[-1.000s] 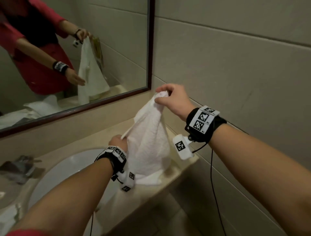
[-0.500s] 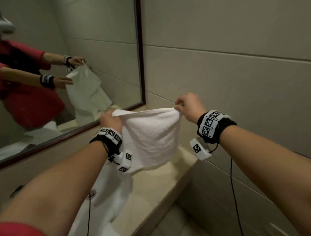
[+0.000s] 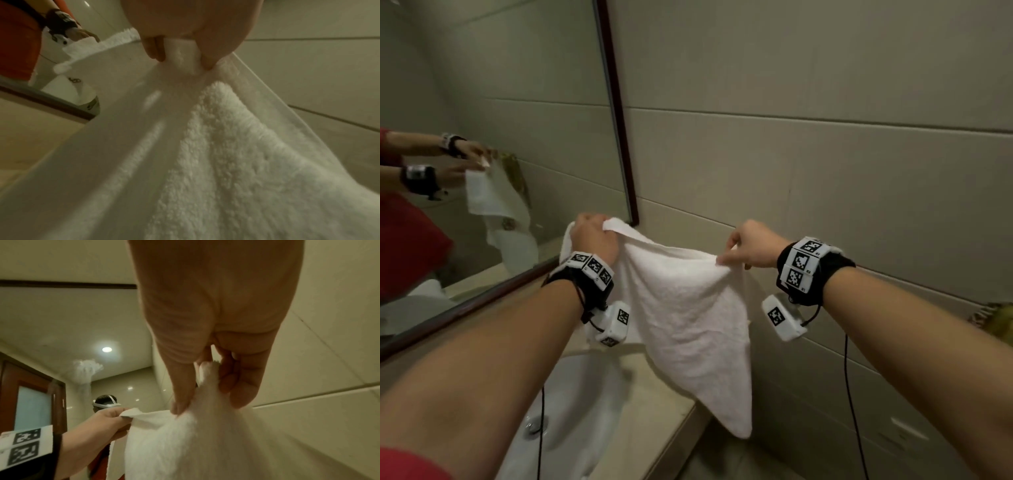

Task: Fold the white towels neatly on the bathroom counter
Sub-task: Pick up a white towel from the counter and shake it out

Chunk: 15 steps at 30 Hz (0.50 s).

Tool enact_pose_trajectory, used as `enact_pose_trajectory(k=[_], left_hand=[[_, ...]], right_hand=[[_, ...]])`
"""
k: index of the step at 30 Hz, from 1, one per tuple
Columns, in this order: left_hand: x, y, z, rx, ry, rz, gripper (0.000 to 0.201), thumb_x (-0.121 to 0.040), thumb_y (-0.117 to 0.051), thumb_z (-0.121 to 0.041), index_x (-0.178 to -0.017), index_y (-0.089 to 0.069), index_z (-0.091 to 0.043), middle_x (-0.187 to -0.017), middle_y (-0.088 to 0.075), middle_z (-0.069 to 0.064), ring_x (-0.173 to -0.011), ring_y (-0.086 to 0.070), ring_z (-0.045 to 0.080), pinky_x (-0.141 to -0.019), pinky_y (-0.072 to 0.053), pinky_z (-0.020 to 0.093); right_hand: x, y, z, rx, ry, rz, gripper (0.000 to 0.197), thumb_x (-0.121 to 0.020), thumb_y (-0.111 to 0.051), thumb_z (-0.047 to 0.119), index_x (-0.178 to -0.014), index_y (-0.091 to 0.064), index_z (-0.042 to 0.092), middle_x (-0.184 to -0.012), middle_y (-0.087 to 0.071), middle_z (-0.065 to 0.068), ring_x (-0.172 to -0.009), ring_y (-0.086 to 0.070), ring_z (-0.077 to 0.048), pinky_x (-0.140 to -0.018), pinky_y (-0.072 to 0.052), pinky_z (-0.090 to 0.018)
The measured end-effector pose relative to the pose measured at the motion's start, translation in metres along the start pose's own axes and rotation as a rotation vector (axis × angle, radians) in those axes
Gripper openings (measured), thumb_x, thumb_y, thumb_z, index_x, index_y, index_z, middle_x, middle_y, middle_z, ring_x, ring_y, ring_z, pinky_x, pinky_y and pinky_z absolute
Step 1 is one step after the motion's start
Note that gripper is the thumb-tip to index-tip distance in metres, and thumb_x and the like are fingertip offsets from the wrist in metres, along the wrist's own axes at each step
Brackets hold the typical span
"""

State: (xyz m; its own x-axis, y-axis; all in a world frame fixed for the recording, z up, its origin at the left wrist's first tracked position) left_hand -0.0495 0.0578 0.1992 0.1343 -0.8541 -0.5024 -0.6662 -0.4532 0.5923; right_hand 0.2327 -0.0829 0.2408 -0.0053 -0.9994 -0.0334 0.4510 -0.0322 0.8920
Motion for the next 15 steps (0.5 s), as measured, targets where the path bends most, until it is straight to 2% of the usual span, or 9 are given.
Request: enact_pose_trajectory(k=[4,7,9,12,15], left_hand=[[0.016,-0.031,0.023,-0.165,0.007,0.123,0.037,-0.083,-0.043,-0.023,-0.103,-0.073,-0.012,-0.110,-0.063,0.019,-0.104,-0.057,0.040,-0.092,-0.047,0.042],[0.025,-0.053,0.038,-0.217,0.040,0.223,0.033,-0.085,-0.045,-0.026,-0.101,-0.073,-0.018,-0.114,-0.063,0.015,-0.108,-0.056,0.038,-0.092,-0.045,0.040],[0.029,-0.064,0.043,-0.243,0.047,0.278,0.033,-0.085,-0.045,-0.029,-0.099,-0.073,-0.022,-0.115,-0.065,0.013,-0.108,-0.057,0.037,-0.091,-0.045,0.037],[0.032,-0.080,0.051,-0.260,0.053,0.378,0.041,-0.079,-0.040,-0.037,-0.103,-0.073,-0.026,-0.121,-0.062,0.008,-0.110,-0.058,0.032,-0.093,-0.047,0.037],[0.037,-0.096,0.053,-0.276,0.059,0.451,0.041,-0.078,-0.042,-0.039,-0.106,-0.071,-0.030,-0.127,-0.057,0.006,-0.114,-0.056,0.032,-0.098,-0.047,0.041]], right_hand=[[0.005,-0.027,-0.024,0.038,-0.083,0.152,0.039,-0.066,-0.087,0.033,-0.089,-0.067,0.009,-0.065,-0.067,-0.003,-0.051,-0.064,-0.015,-0.052,-0.049,-0.024],[0.002,-0.048,-0.041,0.069,-0.142,0.247,0.034,-0.068,-0.087,0.027,-0.087,-0.066,0.009,-0.070,-0.066,-0.005,-0.048,-0.061,-0.016,-0.050,-0.049,-0.025],[-0.001,-0.058,-0.052,0.099,-0.170,0.282,0.029,-0.072,-0.084,0.027,-0.081,-0.063,0.009,-0.068,-0.062,-0.005,-0.047,-0.055,-0.015,-0.045,-0.045,-0.024],[-0.007,-0.071,-0.063,0.183,-0.162,0.316,0.032,-0.075,-0.081,0.033,-0.076,-0.061,0.007,-0.065,-0.052,-0.004,-0.052,-0.044,-0.015,-0.047,-0.032,-0.025],[-0.017,-0.086,-0.080,0.218,-0.162,0.362,0.035,-0.072,-0.082,0.038,-0.077,-0.063,0.008,-0.069,-0.053,-0.004,-0.064,-0.046,-0.020,-0.051,-0.031,-0.027]])
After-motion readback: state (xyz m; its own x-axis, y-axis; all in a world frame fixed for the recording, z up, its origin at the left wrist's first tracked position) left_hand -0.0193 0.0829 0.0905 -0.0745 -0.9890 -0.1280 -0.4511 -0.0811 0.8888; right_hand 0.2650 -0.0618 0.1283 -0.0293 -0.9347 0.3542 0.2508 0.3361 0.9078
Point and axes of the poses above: each hand's wrist, its own x-axis away from the middle knuckle, its own y-axis out of the back of the hand, z = x × y, the point moved 3 cm from there along -x, towards the middle knuckle
